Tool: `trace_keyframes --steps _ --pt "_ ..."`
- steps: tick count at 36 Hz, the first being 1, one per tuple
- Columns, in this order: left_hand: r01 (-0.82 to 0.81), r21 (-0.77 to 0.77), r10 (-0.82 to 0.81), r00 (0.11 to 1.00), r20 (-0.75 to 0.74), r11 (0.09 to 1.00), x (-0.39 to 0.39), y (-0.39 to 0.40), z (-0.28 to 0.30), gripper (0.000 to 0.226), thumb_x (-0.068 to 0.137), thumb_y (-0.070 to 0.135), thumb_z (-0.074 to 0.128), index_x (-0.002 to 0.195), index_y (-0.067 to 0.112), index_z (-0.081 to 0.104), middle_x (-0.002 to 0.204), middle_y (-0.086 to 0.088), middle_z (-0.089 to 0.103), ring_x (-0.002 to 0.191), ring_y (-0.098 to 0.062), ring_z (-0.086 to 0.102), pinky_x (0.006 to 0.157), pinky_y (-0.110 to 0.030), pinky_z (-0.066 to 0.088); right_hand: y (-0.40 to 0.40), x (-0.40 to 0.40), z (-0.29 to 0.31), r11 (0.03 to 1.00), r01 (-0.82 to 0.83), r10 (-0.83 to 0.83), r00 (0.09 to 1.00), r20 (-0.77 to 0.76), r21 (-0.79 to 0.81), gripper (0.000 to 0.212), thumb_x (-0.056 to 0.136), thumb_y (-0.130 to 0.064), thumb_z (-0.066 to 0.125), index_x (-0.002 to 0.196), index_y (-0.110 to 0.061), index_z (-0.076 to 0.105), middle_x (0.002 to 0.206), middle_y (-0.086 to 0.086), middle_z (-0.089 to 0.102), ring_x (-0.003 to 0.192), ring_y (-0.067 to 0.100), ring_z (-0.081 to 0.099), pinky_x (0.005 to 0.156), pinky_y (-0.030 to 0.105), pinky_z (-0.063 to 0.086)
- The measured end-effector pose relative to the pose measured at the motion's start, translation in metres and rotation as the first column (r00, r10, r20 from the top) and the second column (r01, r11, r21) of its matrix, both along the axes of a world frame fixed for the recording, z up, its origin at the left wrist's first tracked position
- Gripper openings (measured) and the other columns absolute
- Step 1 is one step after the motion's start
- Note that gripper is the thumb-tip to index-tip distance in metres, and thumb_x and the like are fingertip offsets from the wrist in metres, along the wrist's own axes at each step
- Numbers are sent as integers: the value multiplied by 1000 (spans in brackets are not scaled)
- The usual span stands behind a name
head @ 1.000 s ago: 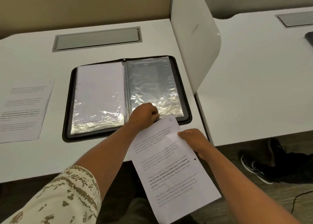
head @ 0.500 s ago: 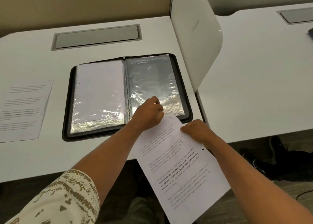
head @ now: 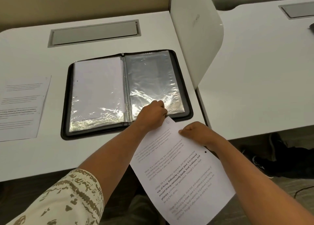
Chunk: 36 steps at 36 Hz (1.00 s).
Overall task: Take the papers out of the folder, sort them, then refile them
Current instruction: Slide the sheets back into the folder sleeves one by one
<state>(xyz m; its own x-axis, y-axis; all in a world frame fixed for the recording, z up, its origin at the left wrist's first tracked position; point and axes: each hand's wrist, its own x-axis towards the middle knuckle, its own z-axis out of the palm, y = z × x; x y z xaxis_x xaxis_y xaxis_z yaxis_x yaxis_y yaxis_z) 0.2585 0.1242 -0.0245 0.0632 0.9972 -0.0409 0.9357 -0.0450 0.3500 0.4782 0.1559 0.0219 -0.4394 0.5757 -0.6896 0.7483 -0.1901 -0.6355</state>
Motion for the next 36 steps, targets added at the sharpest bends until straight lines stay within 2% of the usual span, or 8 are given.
trace_keyframes --steps 4,6,8,11,15,22,29,36 --pt "-48 -50 50 997 53 998 1 2 1 33 96 28 44 99 14 73 103 1 60 95 -18 54 70 -33 45 6 5 3 998 69 -69 998 -8 -14 40 97 -34 65 65 -13 56 64 4 62 52 16 57 57 25 43" --pt "-57 -46 59 998 32 997 2 2 3 31 95 28 41 85 12 66 90 2 57 85 -19 55 63 -32 40 10 6 7 993 113 -114 993 -20 -28 37 97 -32 65 66 -12 67 69 4 72 54 14 65 57 25 50" --pt "-55 -20 55 998 7 998 3 2 6 28 97 28 41 77 16 55 81 2 54 78 -19 53 60 -31 35 13 5 11 986 159 -161 986 -33 -47 32 97 -30 65 81 -4 75 79 10 77 62 18 72 62 28 56" --pt "-45 44 47 998 -41 998 3 1 7 25 98 27 44 77 17 53 81 1 57 79 -20 53 59 -31 38 18 3 15 974 217 -221 973 -65 -65 28 97 -27 65 84 -3 73 87 15 77 66 21 73 64 29 59" --pt "-40 99 48 996 -76 994 2 1 6 21 98 27 51 101 14 67 94 0 63 85 -19 57 60 -34 49 22 0 19 973 221 -226 970 -90 -69 29 98 -24 65 74 -10 72 82 10 77 63 17 73 59 25 56" --pt "-40 36 40 999 18 999 5 6 6 36 103 33 44 100 13 74 98 -1 60 90 -19 51 65 -35 43 16 -6 14 1000 1 -2 997 -75 -9 34 97 -32 66 73 -8 60 74 10 65 65 19 64 65 30 50" --pt "-94 -88 103 990 99 992 7 8 3 55 107 42 30 92 8 71 92 -2 53 90 -19 48 70 -36 42 20 -4 13 996 75 -78 994 -75 -42 41 98 -30 65 90 10 68 91 19 75 73 25 71 76 37 58" --pt "-82 -60 83 996 14 995 6 10 1 38 102 40 44 97 12 70 96 -2 59 89 -19 54 70 -36 47 28 -1 8 988 154 -155 985 -76 -18 33 98 -31 64 76 -7 71 82 10 76 69 21 72 74 35 58"
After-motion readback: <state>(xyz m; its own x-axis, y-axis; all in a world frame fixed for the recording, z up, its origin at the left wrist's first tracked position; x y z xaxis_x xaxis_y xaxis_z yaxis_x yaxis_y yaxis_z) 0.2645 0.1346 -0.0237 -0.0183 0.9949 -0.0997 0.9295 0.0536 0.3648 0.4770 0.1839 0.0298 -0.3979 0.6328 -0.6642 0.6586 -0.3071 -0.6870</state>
